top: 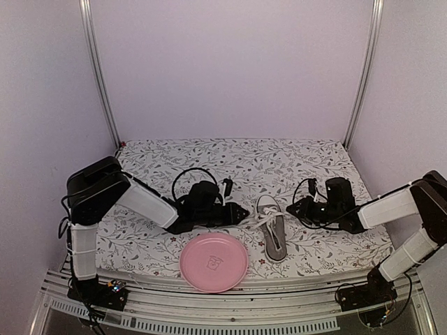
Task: Tie the shoes
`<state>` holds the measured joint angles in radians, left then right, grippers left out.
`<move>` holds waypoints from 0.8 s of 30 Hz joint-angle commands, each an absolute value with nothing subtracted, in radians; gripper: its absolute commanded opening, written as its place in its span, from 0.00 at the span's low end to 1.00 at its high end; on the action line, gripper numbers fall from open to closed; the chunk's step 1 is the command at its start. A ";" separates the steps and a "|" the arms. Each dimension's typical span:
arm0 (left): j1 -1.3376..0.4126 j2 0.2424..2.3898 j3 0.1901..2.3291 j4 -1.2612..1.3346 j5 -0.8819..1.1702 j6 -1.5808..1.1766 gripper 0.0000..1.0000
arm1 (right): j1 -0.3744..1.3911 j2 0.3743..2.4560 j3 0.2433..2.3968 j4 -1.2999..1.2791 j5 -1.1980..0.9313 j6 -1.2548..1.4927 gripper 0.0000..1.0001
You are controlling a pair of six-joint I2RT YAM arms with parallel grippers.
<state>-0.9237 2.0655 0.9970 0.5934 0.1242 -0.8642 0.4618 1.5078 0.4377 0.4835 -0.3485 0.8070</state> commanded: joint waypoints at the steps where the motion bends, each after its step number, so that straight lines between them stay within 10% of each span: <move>1: -0.902 1.982 0.993 0.606 0.150 -0.752 0.53 | 0.420 1.432 0.456 0.429 -0.337 0.685 0.39; 3: -0.902 1.911 1.029 0.543 0.144 -0.673 0.79 | 0.420 1.381 0.478 0.370 -0.341 0.638 0.64; 9: -0.811 1.843 1.161 0.257 0.181 -0.485 0.88 | 0.376 1.340 0.670 0.110 -0.232 0.454 0.98; 24: 0.041 1.051 0.531 0.300 -0.075 -0.261 0.97 | -0.108 1.082 0.455 0.381 -0.006 0.285 0.99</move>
